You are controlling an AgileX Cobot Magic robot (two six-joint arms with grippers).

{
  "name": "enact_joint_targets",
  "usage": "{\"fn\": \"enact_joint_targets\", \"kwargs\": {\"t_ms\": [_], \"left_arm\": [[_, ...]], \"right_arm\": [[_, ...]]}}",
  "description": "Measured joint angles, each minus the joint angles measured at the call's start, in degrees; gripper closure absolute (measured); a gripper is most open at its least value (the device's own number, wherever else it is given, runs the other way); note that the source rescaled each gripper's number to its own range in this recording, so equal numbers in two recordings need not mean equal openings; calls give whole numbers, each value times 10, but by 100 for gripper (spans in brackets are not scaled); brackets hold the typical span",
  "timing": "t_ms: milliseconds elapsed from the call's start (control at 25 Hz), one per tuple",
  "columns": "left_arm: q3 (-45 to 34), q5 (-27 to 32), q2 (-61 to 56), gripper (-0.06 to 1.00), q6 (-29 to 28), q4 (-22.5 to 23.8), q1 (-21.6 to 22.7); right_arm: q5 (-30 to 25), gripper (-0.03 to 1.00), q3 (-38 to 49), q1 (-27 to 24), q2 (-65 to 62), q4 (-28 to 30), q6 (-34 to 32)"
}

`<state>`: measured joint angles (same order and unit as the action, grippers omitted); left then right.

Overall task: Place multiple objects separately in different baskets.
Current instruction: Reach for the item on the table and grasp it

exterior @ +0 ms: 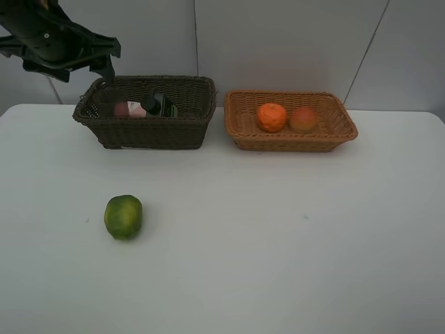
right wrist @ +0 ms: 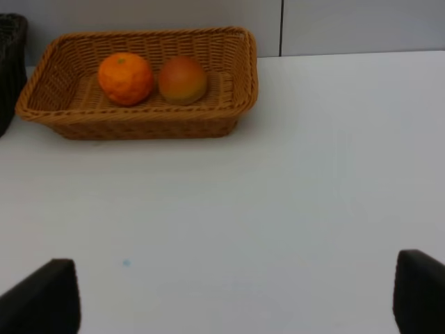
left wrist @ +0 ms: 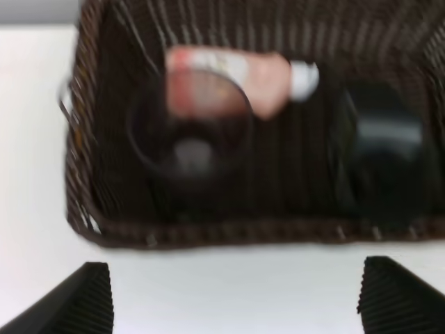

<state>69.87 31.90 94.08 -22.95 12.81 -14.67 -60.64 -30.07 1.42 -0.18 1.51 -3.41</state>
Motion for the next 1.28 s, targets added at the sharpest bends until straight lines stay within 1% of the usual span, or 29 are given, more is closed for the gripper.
{"fn": "enact_joint_targets", "kwargs": {"t_ms": [80, 160, 280, 400, 600, 880, 1280], "left_arm": [[-41, 2, -21, 2, 7, -11, -3], [-80, 7, -40, -2, 10, -19, -3], [-134, 35, -61, -5, 18, -41, -3], [-174, 55, -63, -5, 35, -66, -3], [-225, 58, -63, -5, 42, -78, -32], [-241, 13, -63, -5, 42, -82, -70], [-241, -8, -1, -5, 13, -99, -77]], "right_arm": [[0, 1, 0, 0, 0, 0, 0], [0, 1, 0, 0, 0, 0, 0], [0, 1, 0, 0, 0, 0, 0], [0, 1, 0, 0, 0, 0, 0], [0, 1, 0, 0, 0, 0, 0], [0, 1, 0, 0, 0, 0, 0], [0, 1, 0, 0, 0, 0, 0]]}}
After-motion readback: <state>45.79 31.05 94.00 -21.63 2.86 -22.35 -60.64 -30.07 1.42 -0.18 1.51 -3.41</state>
